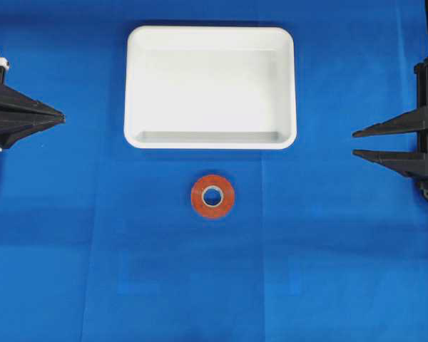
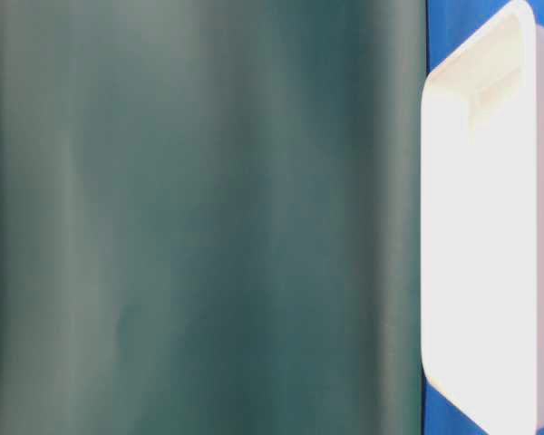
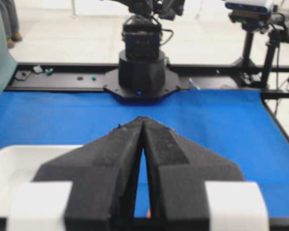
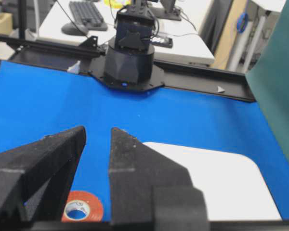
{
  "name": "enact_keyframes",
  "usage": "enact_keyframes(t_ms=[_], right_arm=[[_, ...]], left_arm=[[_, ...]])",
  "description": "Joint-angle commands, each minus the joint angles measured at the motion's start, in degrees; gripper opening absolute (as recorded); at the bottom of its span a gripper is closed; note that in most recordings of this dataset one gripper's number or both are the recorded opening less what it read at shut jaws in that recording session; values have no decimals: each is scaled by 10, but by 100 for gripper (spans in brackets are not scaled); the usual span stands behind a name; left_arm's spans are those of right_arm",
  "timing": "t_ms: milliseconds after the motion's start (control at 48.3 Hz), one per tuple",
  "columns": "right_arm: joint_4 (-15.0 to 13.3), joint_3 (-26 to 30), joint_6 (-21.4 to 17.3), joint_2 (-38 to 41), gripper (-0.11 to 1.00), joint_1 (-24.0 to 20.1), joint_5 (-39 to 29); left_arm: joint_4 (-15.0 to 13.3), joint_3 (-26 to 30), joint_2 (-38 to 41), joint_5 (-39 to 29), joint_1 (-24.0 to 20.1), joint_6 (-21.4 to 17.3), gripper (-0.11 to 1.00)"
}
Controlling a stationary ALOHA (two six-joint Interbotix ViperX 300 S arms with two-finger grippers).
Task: Place one roll of tape in the white case with the left arm.
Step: 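Move the left gripper toward the orange tape roll below the tray, then lower the left gripper onto the orange tape roll and close on it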
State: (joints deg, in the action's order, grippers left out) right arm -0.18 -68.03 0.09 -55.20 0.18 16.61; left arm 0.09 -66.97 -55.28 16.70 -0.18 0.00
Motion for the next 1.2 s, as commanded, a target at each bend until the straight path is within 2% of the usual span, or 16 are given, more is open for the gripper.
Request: enact_keyframes(t_ms=[0,186,331,455,663,766,870,1077,1118,1180], right_arm=[[2,21,1,7,0,4,2],[1,32,3,24,-11,8,-9],[0,31,3,27,-11,9,-10],[1,30,3,29,-11,10,-11],[0,28,3,36,-11,14,-11],[0,27,3,38,-11,18,-11],[0,27,3,40,-11,20,-18],[-1,25,3,47,-11,20,-25],[-1,25,3,47,-11,20,-28],[-1,25,3,48,-11,20,-32]], left_arm=[[17,8,8,-10,26,0,0],[16,11,33,3,62,3,0],[17,20,88,62,95,3,0],[15,35,155,98,100,4,0],[16,102,285,115,104,53,1],[17,143,344,105,113,58,2],[17,193,399,74,120,62,19],[16,292,489,-58,120,63,69],[16,312,506,-86,120,63,77],[16,345,537,-135,120,67,83]])
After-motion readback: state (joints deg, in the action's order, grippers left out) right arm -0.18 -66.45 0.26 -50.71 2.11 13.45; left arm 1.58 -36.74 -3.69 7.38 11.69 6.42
